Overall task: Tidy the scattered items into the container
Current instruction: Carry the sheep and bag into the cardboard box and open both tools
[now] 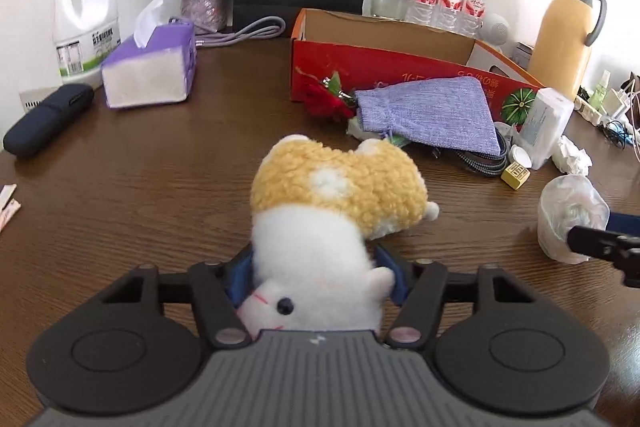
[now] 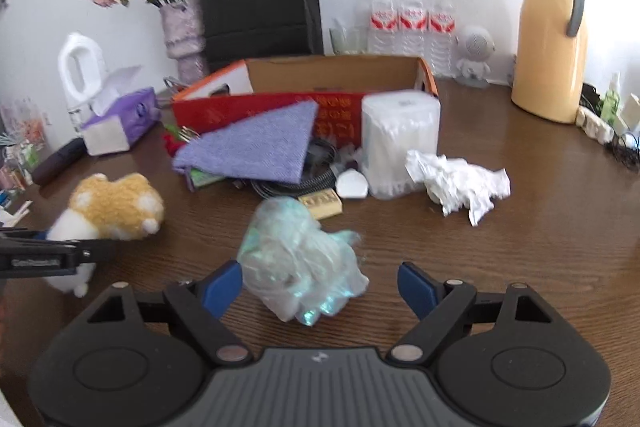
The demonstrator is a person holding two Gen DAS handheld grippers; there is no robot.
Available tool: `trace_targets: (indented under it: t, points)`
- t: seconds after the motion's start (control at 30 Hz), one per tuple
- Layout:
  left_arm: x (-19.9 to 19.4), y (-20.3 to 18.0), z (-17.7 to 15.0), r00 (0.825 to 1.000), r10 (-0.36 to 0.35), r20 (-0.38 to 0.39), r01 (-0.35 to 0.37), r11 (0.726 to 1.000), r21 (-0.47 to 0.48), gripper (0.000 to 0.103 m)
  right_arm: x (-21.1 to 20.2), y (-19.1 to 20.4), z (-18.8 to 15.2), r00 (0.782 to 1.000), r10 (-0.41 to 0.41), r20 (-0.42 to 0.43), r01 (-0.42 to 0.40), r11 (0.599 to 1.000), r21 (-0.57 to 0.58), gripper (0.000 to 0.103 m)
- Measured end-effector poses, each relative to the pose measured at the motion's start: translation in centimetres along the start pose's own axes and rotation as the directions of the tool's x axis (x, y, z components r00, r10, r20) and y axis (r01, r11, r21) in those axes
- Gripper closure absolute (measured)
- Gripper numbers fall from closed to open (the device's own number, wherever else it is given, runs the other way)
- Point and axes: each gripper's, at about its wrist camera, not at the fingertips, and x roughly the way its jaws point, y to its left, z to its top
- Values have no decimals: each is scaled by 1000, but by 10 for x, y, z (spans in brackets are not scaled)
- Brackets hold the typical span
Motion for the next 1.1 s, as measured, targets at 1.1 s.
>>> trace_targets:
  t: [1.1]
  points:
    - [219, -68, 268, 997, 73, -34, -64, 977, 202, 51, 204, -83, 280, 991, -93, -92, 85, 992, -92, 60]
